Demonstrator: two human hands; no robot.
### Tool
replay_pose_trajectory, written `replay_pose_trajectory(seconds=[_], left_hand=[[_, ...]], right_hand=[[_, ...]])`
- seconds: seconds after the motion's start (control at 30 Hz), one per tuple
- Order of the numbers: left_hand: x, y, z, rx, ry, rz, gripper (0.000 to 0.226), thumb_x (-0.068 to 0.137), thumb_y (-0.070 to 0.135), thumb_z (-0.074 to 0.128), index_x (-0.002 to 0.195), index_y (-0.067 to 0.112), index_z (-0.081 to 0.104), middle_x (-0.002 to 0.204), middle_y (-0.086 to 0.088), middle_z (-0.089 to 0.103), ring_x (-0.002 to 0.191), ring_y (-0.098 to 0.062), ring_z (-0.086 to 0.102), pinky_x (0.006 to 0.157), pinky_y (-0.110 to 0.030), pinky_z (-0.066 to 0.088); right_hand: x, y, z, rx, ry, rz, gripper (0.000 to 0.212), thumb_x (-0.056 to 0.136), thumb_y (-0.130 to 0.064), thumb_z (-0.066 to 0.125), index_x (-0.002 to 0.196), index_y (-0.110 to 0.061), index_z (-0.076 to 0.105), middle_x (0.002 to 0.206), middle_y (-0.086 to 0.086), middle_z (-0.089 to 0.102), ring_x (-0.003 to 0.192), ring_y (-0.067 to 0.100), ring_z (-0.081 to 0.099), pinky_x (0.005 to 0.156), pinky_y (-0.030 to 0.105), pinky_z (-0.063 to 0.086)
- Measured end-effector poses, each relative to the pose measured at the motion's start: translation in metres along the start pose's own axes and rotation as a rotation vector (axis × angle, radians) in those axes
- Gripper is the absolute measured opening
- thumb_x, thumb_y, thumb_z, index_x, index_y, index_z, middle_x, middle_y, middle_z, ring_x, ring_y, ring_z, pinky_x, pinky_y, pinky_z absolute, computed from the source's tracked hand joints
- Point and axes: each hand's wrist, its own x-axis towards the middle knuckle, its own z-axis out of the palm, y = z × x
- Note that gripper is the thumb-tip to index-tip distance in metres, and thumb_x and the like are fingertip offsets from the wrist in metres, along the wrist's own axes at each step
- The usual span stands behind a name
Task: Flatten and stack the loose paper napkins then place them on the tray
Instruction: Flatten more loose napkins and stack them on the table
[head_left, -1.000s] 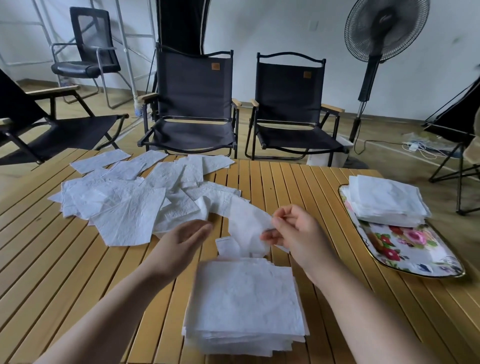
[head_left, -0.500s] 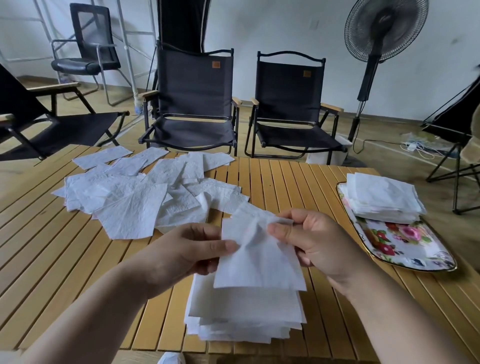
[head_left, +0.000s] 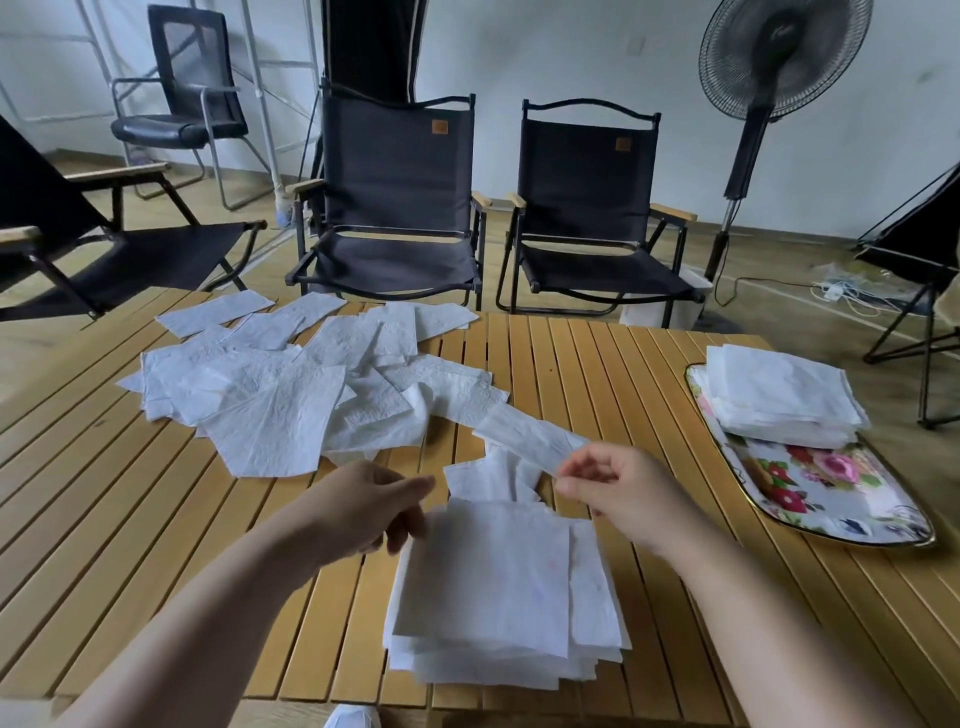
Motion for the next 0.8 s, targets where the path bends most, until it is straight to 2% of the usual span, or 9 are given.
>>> replay_pose_trajectory(seconds=[0.07, 0.1, 0.23, 0.37, 0.53, 0.6, 0.67, 0.77, 0.8], left_hand=[[0.008, -0.006, -0.001, 0.013, 0.122, 0.003, 0.043, 0.099, 0.039, 0.054, 0.073, 0.011, 0.074, 0.056, 0.001, 0.063, 0.053, -0.011, 0.046, 0.057, -0.024, 0.037], [0.01, -0.008, -0.002, 0.011, 0.143, 0.004, 0.041, 0.099, 0.036, 0.054, 0.074, 0.012, 0.074, 0.055, 0.002, 0.062, 0.052, -0.01, 0.045, 0.057, -0.025, 0.037], [0.014, -0.01, -0.002, 0.007, 0.131, 0.016, 0.036, 0.099, 0.033, 0.054, 0.077, 0.014, 0.074, 0.056, 0.004, 0.062, 0.046, -0.007, 0.042, 0.047, -0.022, 0.031], [0.017, -0.011, -0.002, 0.022, 0.131, 0.023, 0.033, 0.1, 0.033, 0.054, 0.079, 0.017, 0.074, 0.058, 0.003, 0.064, 0.047, -0.007, 0.043, 0.048, -0.021, 0.033], [0.017, -0.012, -0.002, 0.037, 0.129, 0.033, 0.032, 0.1, 0.032, 0.054, 0.079, 0.018, 0.075, 0.061, 0.003, 0.067, 0.051, -0.007, 0.046, 0.053, -0.022, 0.037], [0.016, -0.012, -0.001, 0.042, 0.144, 0.041, 0.03, 0.099, 0.031, 0.054, 0.082, 0.02, 0.075, 0.066, 0.004, 0.07, 0.054, -0.007, 0.048, 0.051, -0.019, 0.037], [0.015, -0.01, -0.001, 0.026, 0.178, 0.062, 0.025, 0.099, 0.033, 0.056, 0.086, 0.022, 0.074, 0.075, 0.007, 0.073, 0.059, -0.007, 0.053, 0.051, -0.019, 0.039], [0.011, -0.005, 0.0, -0.101, 0.202, 0.16, 0.017, 0.096, 0.041, 0.06, 0.101, 0.029, 0.07, 0.093, 0.009, 0.074, 0.082, -0.01, 0.066, 0.066, -0.025, 0.05], [0.009, -0.003, -0.001, -0.181, 0.184, 0.195, 0.024, 0.092, 0.047, 0.063, 0.109, 0.031, 0.068, 0.102, 0.009, 0.074, 0.093, -0.009, 0.068, 0.074, -0.029, 0.055]], right_hand=[[0.012, 0.017, 0.011, -0.057, -0.011, 0.037, 0.011, 0.081, -0.025, 0.082, 0.086, -0.031, 0.075, 0.089, -0.007, 0.073, 0.087, 0.015, 0.066, 0.087, 0.041, 0.055], [0.018, 0.022, 0.018, -0.075, -0.039, 0.052, 0.012, 0.08, -0.025, 0.083, 0.086, -0.03, 0.074, 0.089, -0.008, 0.072, 0.086, 0.012, 0.065, 0.086, 0.039, 0.055], [0.042, 0.019, 0.035, -0.282, -0.008, 0.096, 0.019, 0.077, -0.041, 0.083, 0.084, -0.028, 0.071, 0.079, -0.015, 0.065, 0.075, 0.004, 0.06, 0.065, 0.023, 0.046], [0.05, 0.013, 0.044, -0.408, -0.053, 0.105, 0.024, 0.078, -0.048, 0.079, 0.077, -0.027, 0.069, 0.079, -0.011, 0.068, 0.083, 0.011, 0.063, 0.074, 0.029, 0.05], [0.035, 0.008, 0.035, -0.099, 0.103, -0.023, 0.018, 0.084, -0.024, 0.076, 0.073, -0.017, 0.063, 0.073, -0.003, 0.065, 0.069, 0.012, 0.058, 0.056, 0.019, 0.04], [0.026, 0.0, 0.028, 0.02, 0.139, -0.074, 0.015, 0.085, -0.018, 0.071, 0.076, -0.011, 0.061, 0.074, 0.004, 0.064, 0.065, 0.01, 0.054, 0.056, 0.02, 0.04], [0.016, -0.012, 0.02, 0.125, 0.122, -0.133, 0.017, 0.085, -0.017, 0.068, 0.074, -0.014, 0.056, 0.069, 0.004, 0.057, 0.061, 0.008, 0.049, 0.057, 0.025, 0.04], [0.0, -0.032, 0.009, 0.157, 0.128, -0.261, 0.021, 0.081, -0.017, 0.068, 0.069, -0.02, 0.051, 0.063, -0.003, 0.049, 0.06, 0.011, 0.045, 0.058, 0.032, 0.04], [-0.007, -0.04, 0.006, 0.154, 0.123, -0.307, 0.023, 0.082, -0.014, 0.068, 0.069, -0.019, 0.05, 0.061, -0.004, 0.047, 0.06, 0.011, 0.044, 0.058, 0.033, 0.04]])
